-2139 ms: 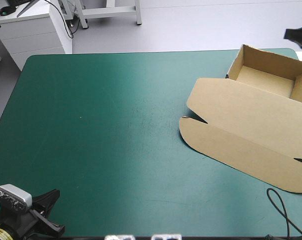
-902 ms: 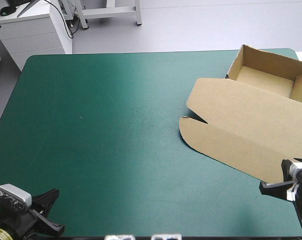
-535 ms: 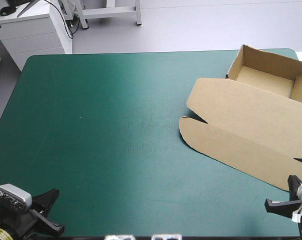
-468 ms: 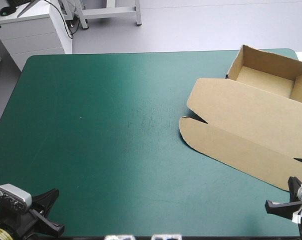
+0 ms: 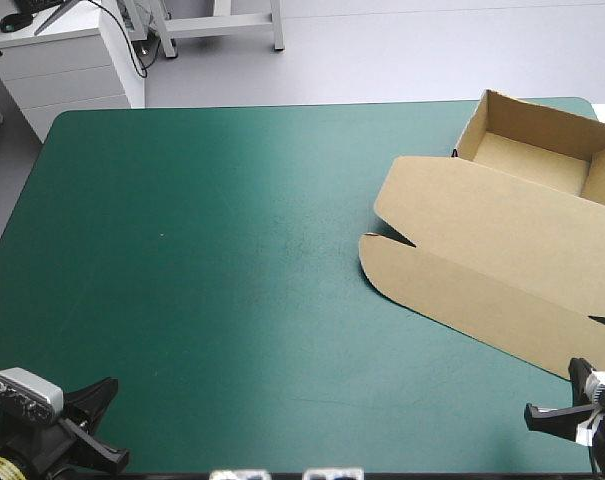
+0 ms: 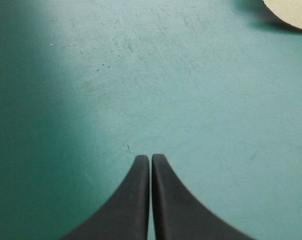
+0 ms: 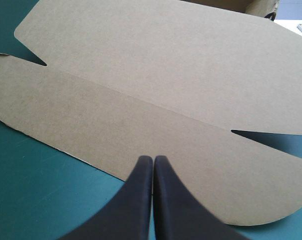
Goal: Fold the box
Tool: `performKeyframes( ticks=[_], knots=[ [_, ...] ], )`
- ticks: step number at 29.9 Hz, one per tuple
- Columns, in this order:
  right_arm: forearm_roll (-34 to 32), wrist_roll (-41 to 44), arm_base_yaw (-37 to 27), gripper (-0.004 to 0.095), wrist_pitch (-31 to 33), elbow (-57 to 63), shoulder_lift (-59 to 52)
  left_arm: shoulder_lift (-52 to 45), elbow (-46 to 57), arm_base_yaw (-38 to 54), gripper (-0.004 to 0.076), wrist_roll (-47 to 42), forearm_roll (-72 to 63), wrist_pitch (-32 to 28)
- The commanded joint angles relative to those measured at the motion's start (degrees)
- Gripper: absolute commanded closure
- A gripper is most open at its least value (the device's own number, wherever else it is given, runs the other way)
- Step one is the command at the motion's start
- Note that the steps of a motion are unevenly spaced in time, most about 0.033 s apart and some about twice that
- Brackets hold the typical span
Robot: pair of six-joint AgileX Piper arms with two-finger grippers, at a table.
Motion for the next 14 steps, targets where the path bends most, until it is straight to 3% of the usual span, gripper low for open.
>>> performKeyframes(
  ticks=[1, 14],
  knots=[
    [0.3, -0.7, 0.0, 0.0908, -6.0, -0.5, 0.5, 1.0, -1.3, -0.2, 0.0731, -0.6, 0.5, -3.9],
    [0.4, -0.7, 0.0, 0.0908, -6.6, -0.3, 0.5, 1.0, -1.3, -0.2, 0.0731, -0.6, 0.5, -3.9]
  ],
)
